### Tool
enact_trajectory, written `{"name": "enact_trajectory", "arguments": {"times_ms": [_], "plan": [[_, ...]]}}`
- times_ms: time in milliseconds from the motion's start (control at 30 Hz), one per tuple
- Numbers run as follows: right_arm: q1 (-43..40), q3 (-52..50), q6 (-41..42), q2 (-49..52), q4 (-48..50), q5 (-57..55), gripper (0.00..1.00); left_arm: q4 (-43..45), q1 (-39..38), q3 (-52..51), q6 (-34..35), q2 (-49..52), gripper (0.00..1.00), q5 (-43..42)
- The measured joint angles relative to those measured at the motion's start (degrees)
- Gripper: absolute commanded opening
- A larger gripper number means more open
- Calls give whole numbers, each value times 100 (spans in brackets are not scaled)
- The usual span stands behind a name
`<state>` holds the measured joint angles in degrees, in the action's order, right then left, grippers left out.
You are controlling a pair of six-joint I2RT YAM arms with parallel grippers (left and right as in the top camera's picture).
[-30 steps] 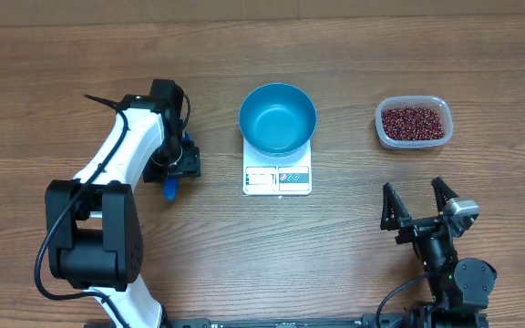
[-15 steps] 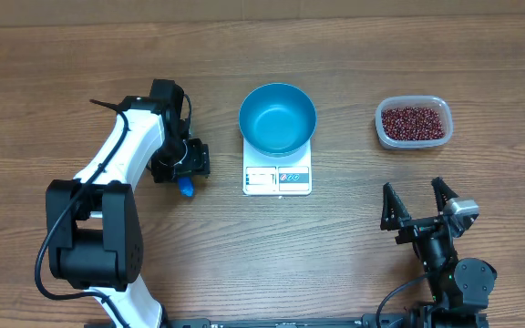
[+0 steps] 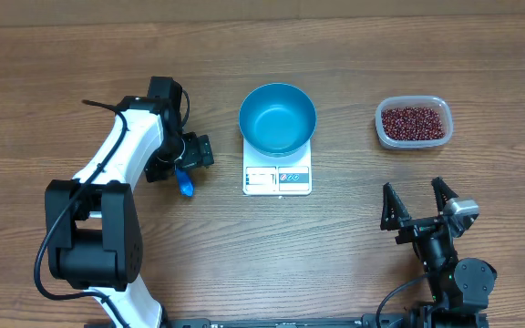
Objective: Scoop item into bowl and weigh 150g on scale
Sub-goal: 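Close the left gripper on the blue scoop handle and lift it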
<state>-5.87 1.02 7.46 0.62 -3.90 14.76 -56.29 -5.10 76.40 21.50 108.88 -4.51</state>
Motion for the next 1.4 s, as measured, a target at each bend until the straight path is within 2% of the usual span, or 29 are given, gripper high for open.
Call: {"name": "enact_trajectory", "arguments": {"times_ms": [200,233,267,300,400,433,533,733,933,1100,1333,1400], "plan": [[0,0,2,0,2,0,100,173,0,-107,238,0,72,-42],[0,0,0,0,0,0,100,219,0,-133,264,0,77,-44],[2,0,0,0,0,2,100,254,0,-151,280,0,95,-44],[0,0,2,0,0,2,100,282,0,-160,299,0,100,-46],[0,0,-2,0,0,2,100,313,0,-168,326,0,100,-46],[0,0,0,0,4,4,100,315,0,-170,319,0,97,-46],[2,0,2,0,4,0,100,313,0,-170,267,0,75,-46],[0,0,0,0,2,2,100,461,0,-177,286,0,48,44],[0,0,-2,0,4,2,100,544,0,-179,407,0,53,256],[0,0,2,0,0,0,100,625,0,-214,844,0,40,426],[0,0,0,0,2,2,100,732,0,-221,975,0,41,522],[0,0,0,0,4,0,100,841,0,-223,990,0,36,525]]}}
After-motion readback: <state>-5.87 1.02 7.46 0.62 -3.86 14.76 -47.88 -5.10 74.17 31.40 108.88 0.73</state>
